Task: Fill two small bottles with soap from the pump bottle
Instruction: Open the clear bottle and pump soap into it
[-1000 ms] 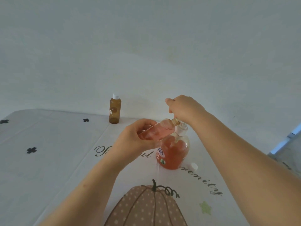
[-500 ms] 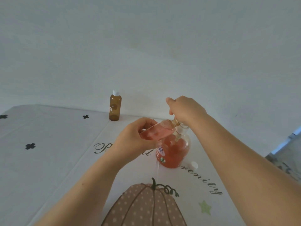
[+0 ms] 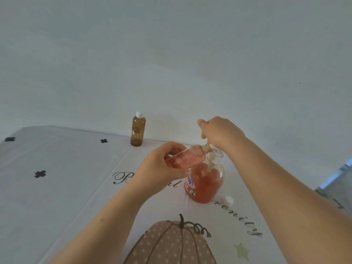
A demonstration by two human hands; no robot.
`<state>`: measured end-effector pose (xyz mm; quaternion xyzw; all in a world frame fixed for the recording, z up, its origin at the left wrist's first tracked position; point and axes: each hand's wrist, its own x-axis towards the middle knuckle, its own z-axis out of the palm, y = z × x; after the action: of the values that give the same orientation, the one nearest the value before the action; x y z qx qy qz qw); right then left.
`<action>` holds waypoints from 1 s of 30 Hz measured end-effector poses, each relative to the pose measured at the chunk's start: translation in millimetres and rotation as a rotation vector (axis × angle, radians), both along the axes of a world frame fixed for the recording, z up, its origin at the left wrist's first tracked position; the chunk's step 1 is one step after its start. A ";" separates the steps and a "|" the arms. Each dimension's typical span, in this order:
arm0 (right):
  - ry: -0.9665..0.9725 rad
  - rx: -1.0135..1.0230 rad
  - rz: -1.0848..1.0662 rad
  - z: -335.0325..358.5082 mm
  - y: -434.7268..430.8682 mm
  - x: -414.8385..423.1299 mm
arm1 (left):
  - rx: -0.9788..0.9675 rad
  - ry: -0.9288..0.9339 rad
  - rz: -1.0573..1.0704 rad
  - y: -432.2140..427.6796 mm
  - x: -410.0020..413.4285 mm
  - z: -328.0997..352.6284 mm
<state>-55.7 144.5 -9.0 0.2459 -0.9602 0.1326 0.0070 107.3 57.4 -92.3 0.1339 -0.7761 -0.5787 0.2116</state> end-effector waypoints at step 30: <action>-0.021 -0.044 0.009 0.0 0.8 1.0 | -0.031 -0.003 -0.030 -0.1 -0.7 -0.6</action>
<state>-54.7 145.3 -8.9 0.2486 -0.9559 0.1563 0.0015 106.6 57.3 -92.9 0.1198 -0.7872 -0.5696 0.2038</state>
